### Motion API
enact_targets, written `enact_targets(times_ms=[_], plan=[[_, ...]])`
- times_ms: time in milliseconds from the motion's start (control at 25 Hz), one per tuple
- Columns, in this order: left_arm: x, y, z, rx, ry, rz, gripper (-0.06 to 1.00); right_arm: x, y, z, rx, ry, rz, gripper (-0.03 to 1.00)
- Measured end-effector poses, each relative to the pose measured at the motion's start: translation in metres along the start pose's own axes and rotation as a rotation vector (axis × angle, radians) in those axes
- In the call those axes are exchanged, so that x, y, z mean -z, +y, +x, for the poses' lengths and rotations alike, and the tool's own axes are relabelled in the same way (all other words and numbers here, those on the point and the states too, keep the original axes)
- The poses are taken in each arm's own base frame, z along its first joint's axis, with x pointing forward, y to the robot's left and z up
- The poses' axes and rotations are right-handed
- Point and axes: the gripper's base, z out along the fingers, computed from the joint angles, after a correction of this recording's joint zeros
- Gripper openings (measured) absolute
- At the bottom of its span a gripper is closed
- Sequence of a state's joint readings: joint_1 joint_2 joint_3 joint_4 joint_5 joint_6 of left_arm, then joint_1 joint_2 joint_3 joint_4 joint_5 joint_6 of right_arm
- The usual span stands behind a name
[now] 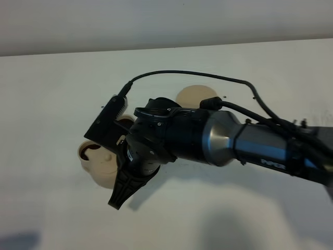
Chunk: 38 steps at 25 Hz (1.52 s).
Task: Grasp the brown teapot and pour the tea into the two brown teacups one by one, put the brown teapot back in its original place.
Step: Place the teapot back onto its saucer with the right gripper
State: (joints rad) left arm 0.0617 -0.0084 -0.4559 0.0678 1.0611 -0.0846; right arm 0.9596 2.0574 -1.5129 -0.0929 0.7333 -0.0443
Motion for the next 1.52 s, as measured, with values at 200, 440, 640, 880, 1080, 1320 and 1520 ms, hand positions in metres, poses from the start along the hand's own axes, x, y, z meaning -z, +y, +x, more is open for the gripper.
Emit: enact_targets(times_ms=[200, 440, 640, 880, 1080, 1320, 1520], plan=[[0.0, 0.0, 0.0, 0.0, 0.0, 0.0, 0.43, -0.023, -0.01, 0.006, -0.025, 0.037, 0.004, 0.1], [0.0, 0.0, 0.0, 0.0, 0.0, 0.0, 0.43, -0.009, -0.015, 0.006, -0.035, 0.042, 0.008, 0.1], [0.0, 0.0, 0.0, 0.0, 0.0, 0.0, 0.43, 0.035, -0.029, 0.003, -0.069, -0.01, 0.025, 0.1], [0.0, 0.0, 0.0, 0.0, 0.0, 0.0, 0.43, 0.051, -0.101, 0.019, -0.226, -0.037, 0.099, 0.1], [0.0, 0.0, 0.0, 0.0, 0.0, 0.0, 0.43, 0.053, -0.159, 0.04, -0.355, -0.066, 0.169, 0.1], [0.0, 0.0, 0.0, 0.0, 0.0, 0.0, 0.43, 0.027, -0.187, 0.06, -0.424, -0.01, 0.182, 0.1], [0.0, 0.0, 0.0, 0.0, 0.0, 0.0, 0.43, 0.012, -0.186, 0.06, -0.43, -0.005, 0.16, 0.1]])
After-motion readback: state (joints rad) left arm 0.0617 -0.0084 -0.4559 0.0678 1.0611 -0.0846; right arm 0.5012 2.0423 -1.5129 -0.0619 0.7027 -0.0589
